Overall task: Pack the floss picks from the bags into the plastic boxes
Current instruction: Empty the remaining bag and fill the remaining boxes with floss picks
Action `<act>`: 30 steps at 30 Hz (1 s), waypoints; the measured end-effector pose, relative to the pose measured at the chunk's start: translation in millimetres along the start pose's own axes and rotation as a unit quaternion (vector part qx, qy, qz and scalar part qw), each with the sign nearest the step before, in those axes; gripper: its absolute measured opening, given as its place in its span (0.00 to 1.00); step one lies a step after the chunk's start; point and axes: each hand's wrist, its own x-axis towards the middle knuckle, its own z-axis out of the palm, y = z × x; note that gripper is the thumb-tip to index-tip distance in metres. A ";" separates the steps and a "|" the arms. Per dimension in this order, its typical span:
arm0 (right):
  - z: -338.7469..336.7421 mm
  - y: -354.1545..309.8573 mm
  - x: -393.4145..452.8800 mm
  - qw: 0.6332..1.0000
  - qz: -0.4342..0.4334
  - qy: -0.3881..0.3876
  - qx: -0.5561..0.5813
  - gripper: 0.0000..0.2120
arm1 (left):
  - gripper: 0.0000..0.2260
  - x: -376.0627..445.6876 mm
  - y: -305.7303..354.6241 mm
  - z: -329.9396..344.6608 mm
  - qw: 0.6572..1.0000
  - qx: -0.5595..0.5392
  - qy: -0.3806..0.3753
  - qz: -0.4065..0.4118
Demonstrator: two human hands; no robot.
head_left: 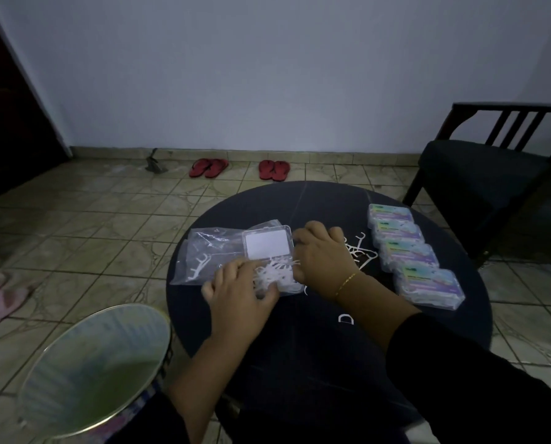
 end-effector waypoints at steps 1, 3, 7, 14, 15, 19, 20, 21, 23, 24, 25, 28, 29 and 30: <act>0.1 -4.3 3.0 1.000 -0.006 0.011 -0.004 0.10 | 0.24 -4.5 -1.8 3.3 1.000 -0.002 -0.007 -0.010; 6.3 -13.6 6.3 0.999 -0.037 0.002 0.022 0.11 | 0.28 -10.2 -4.0 8.3 0.999 0.001 -0.015 -0.028; 17.8 -19.3 -7.4 0.992 0.023 0.006 0.126 0.17 | 0.31 -12.6 -4.1 8.3 0.999 0.017 -0.015 -0.040; 32.4 -29.0 -36.7 0.935 0.256 0.029 0.243 0.24 | 0.30 -12.6 -4.8 11.0 0.997 0.055 -0.031 -0.049; 33.7 -30.5 -37.9 0.935 0.260 0.011 0.239 0.24 | 0.29 -12.3 -5.4 10.9 0.997 0.056 -0.034 -0.048; 35.6 -34.5 -38.9 0.946 0.231 -0.003 0.228 0.17 | 0.21 -13.4 -4.0 9.8 0.999 0.039 -0.022 -0.020; 34.8 -35.2 -38.5 0.945 0.229 0.005 0.235 0.16 | 0.21 -13.9 -3.7 9.5 0.999 0.027 -0.016 -0.019; 34.5 -36.2 -38.6 0.942 0.228 0.016 0.244 0.15 | 0.21 -14.0 -4.1 10.2 0.999 0.021 -0.012 -0.020; 32.7 -36.7 -38.2 0.939 0.226 0.033 0.257 0.14 | 0.21 -13.8 -6.7 12.9 0.999 0.023 -0.016 -0.027; 31.4 -36.2 -38.0 0.939 0.224 0.035 0.258 0.13 | 0.20 -13.7 -8.4 14.0 0.999 0.023 -0.017 -0.030; 30.3 -35.5 -38.0 0.942 0.219 0.030 0.253 0.13 | 0.20 -13.2 -9.9 15.8 0.999 0.022 -0.019 -0.032; 28.5 -34.4 -37.7 0.954 0.205 -0.006 0.220 0.15 | 0.19 -12.5 -13.2 18.7 0.999 0.030 -0.038 -0.023; 28.4 -33.9 -37.8 0.955 0.205 -0.009 0.216 0.15 | 0.19 -12.3 -14.0 19.4 0.998 0.032 -0.046 -0.016; 28.5 -33.5 -37.9 0.955 0.206 -0.011 0.215 0.15 | 0.20 -12.1 -14.1 19.7 0.998 0.031 -0.049 -0.008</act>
